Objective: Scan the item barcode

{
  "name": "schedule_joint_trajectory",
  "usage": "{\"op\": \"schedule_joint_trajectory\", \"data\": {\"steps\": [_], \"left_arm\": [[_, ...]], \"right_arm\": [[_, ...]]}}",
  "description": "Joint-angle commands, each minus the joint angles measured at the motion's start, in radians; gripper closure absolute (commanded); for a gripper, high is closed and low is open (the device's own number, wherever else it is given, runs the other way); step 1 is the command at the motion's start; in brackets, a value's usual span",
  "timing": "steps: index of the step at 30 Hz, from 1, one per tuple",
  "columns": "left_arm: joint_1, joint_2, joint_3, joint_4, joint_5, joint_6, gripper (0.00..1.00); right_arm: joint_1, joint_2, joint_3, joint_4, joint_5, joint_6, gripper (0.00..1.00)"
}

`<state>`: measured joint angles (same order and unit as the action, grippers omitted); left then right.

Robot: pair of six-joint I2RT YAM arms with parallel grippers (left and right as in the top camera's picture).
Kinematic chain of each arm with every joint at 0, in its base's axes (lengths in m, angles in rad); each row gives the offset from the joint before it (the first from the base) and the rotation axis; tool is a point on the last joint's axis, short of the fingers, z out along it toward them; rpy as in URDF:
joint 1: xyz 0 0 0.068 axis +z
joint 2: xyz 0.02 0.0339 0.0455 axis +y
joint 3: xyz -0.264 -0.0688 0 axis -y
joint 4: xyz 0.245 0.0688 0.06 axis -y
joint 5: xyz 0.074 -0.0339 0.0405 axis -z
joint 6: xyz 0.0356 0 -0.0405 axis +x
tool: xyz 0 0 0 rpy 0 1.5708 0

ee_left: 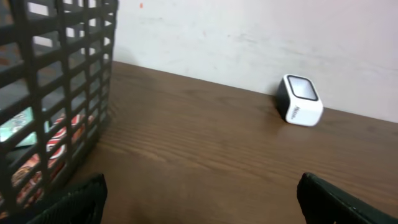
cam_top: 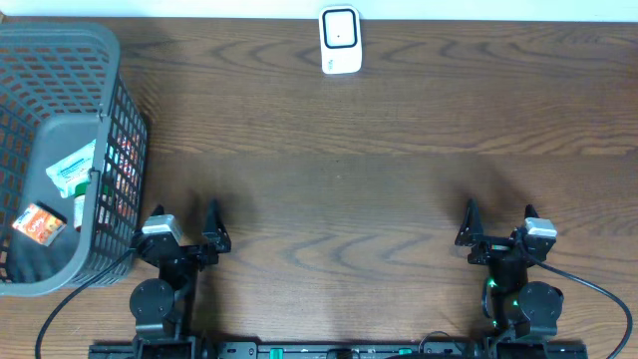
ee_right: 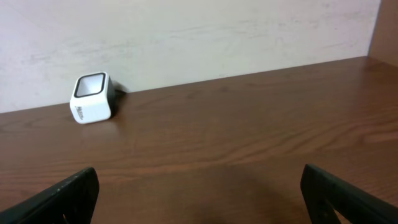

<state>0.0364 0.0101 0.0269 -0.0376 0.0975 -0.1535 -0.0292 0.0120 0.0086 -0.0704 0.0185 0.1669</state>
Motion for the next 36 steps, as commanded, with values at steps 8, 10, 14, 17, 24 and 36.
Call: {"op": "schedule_joint_trajectory", "data": {"steps": [8, 10, 14, 17, 24, 36], "left_arm": [[-0.002, 0.047, 0.181, -0.069, 0.165, -0.002, 0.02], [-0.002, 0.089, 0.232, -0.114, 0.166, -0.002, 0.02], [-0.001, 0.192, 0.332, -0.157, 0.210, -0.002, 0.02], [-0.002, 0.294, 0.443, -0.196, 0.240, -0.002, 0.02], [-0.002, 0.596, 0.832, -0.525, 0.245, 0.003, 0.02], [0.000, 0.754, 0.977, -0.708, 0.217, -0.073, 0.02]], "right_arm": [[0.010, -0.006, -0.003, -0.001, 0.005, -0.015, 0.01], [0.010, -0.006, -0.003, -0.001, 0.005, -0.015, 0.01], [0.010, -0.006, -0.003, -0.001, 0.005, -0.015, 0.01], [0.010, -0.006, -0.003, -0.001, 0.005, -0.015, 0.01], [0.010, -0.006, -0.003, -0.001, 0.005, -0.015, 0.01], [0.010, -0.006, -0.003, -0.001, 0.005, -0.015, 0.01]]}}
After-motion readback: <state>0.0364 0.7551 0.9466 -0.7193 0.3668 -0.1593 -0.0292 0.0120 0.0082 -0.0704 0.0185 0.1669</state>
